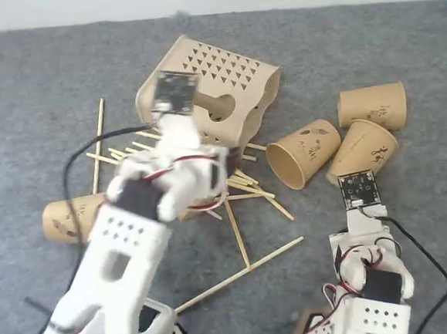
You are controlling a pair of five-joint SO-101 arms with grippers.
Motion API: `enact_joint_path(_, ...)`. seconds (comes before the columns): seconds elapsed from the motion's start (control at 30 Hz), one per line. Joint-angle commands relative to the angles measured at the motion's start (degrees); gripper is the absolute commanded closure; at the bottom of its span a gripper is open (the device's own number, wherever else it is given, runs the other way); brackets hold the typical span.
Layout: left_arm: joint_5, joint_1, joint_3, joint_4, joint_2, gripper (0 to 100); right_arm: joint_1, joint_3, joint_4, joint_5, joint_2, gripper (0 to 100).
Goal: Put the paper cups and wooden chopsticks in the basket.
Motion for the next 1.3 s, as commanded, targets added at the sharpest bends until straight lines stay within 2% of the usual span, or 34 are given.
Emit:
enact_joint_path(0.0,3.2,1.6,-2.4,-11.1,10.5,79,0.4,-0.6,-0.6,0.8,-0.8,99.1)
enact_joint_path(0.17,3.1,1.6,-2.4,-21.6,21.4,79,0.4,-0.6,-0.6,0.9,-0.8,99.1)
enact_joint_path(0.4,3.1,1.4,-2.5,-27.9,27.8,79,0.4,-0.6,-0.6,1.1,-0.8,99.1)
enact_joint_path(0.83,3.2,-12.2,-2.3,-40.8,35.0,79,0.5,-0.6,-0.5,1.1,-0.8,99.1)
enact_joint_path(1.1,3.2,-15.9,-2.7,-41.9,29.9,79,0.5,-0.6,-0.5,1.2,-0.8,99.1)
enact_joint_path(1.27,3.2,-19.8,-2.5,-48.5,29.7,79,1.9,-0.6,-0.5,1.2,-0.8,99.1)
